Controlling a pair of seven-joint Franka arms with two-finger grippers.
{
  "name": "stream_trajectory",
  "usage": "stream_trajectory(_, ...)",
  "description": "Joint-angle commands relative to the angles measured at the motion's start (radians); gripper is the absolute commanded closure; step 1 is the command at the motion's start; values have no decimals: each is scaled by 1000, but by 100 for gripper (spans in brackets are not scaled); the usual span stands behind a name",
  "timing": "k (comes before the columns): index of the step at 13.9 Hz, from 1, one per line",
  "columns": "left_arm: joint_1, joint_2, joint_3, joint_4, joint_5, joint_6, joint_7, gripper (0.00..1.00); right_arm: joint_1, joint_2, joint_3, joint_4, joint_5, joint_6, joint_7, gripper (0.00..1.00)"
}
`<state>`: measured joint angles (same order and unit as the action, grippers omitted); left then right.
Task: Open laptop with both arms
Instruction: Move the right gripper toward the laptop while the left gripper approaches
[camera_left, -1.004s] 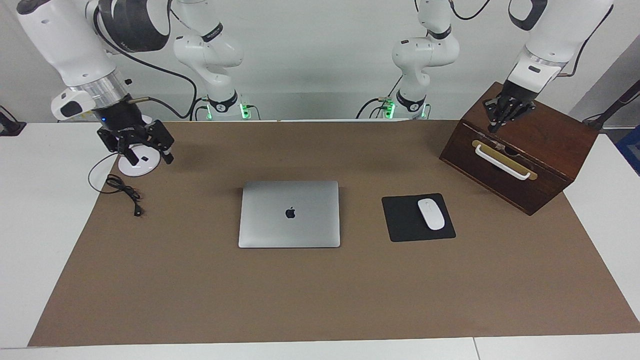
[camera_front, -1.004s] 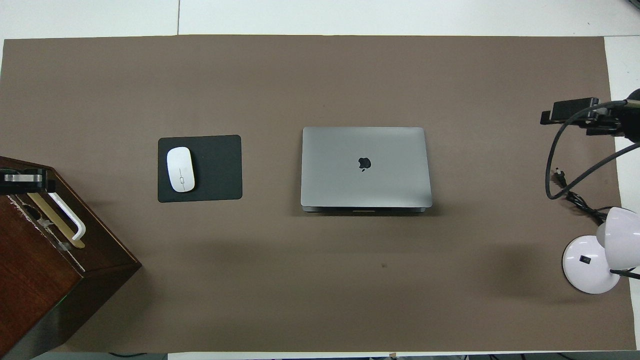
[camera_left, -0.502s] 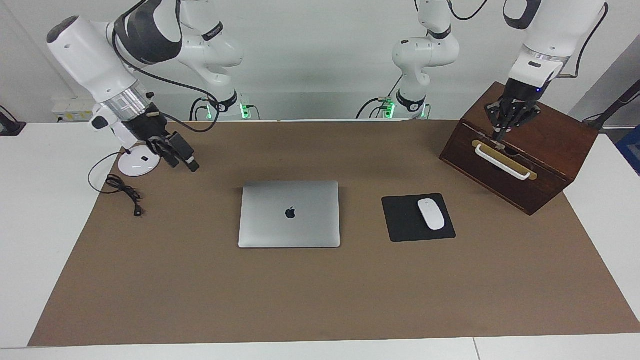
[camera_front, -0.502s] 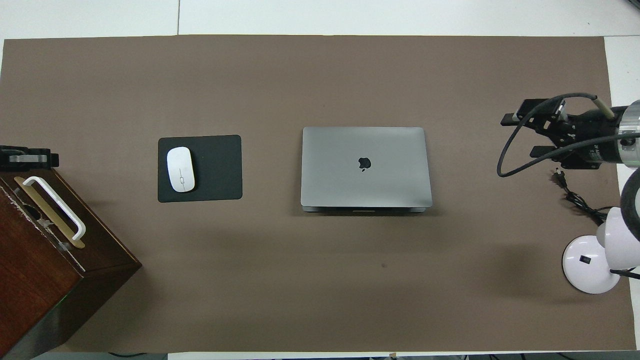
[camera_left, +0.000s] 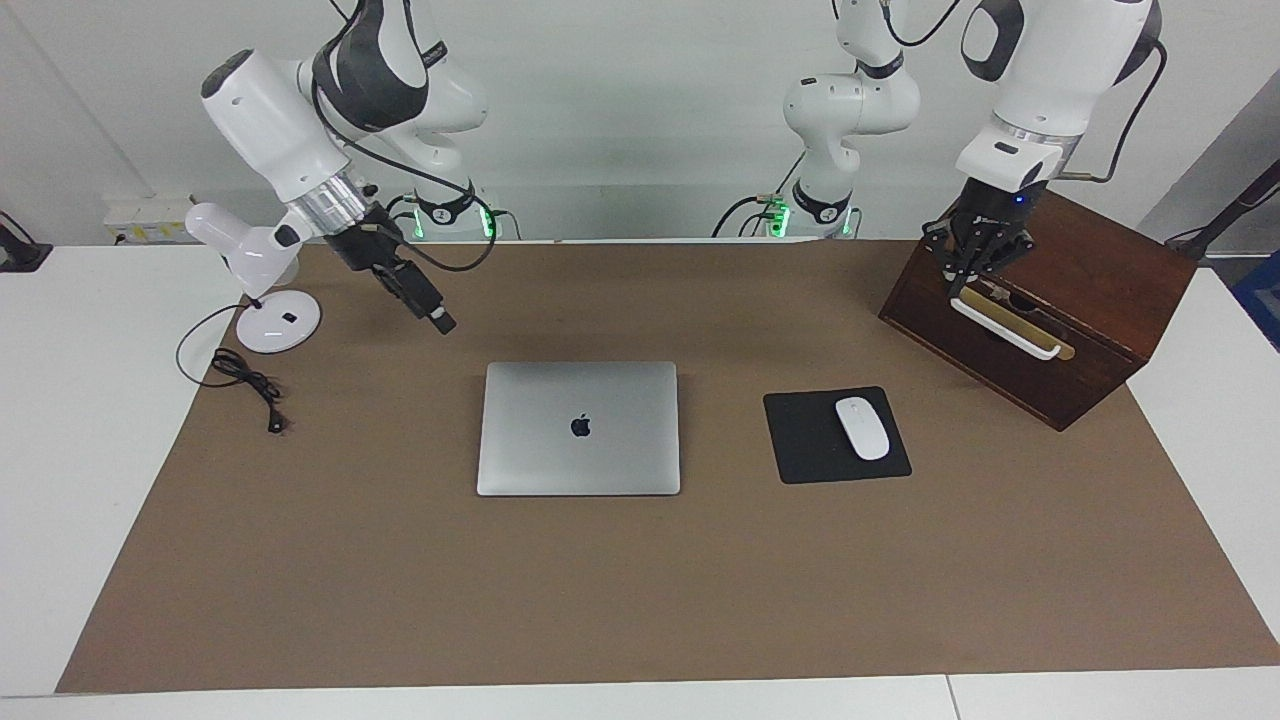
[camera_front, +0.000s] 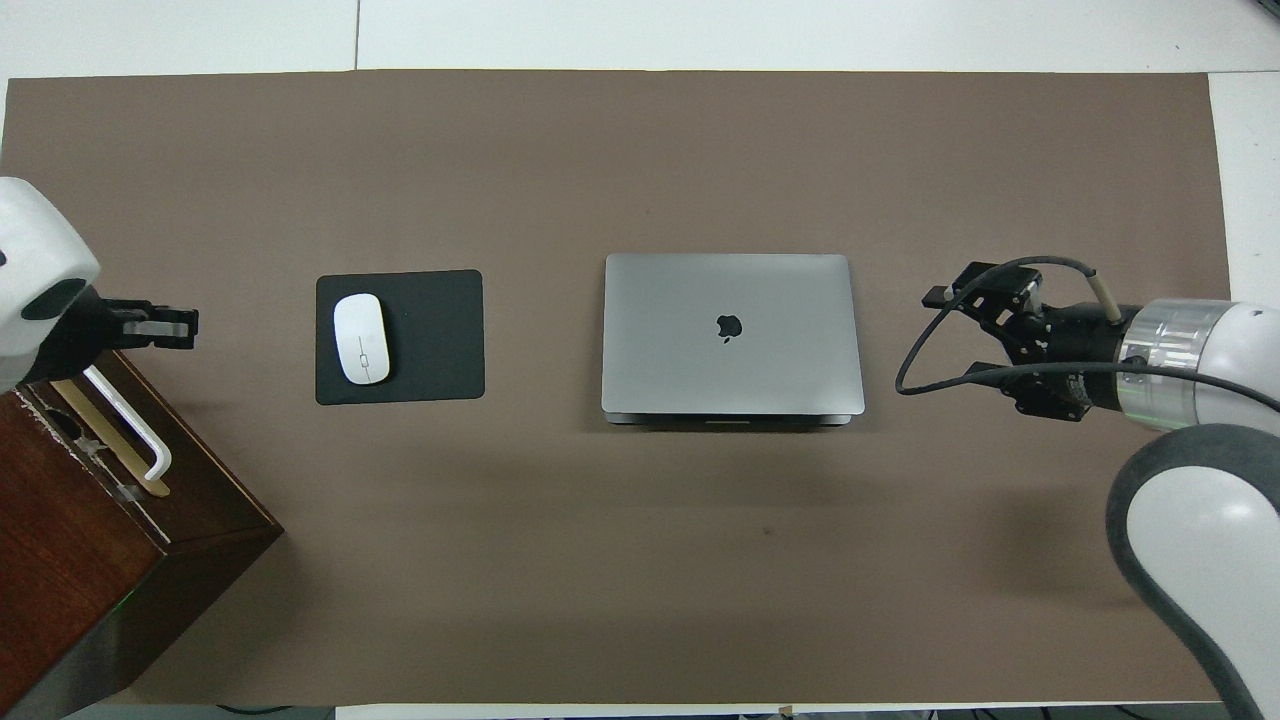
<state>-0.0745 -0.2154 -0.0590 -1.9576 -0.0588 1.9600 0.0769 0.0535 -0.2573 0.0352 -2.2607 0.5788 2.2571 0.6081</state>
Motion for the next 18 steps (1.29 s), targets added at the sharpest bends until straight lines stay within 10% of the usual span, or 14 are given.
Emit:
stream_trajectory(1, -40, -103, 10, -177, -41, 147, 14, 100, 41, -71, 0, -123, 53, 102, 7, 0)
stream_trajectory(12, -263, -176, 10, -541, -65, 647, 12, 100, 249, -46, 2, -290, 213, 415, 50, 0)
stream_trajectory(18, -396, -70, 10, -670, -65, 985, 1, 100, 356, 49, 2, -307, 320, 501, 50, 0)
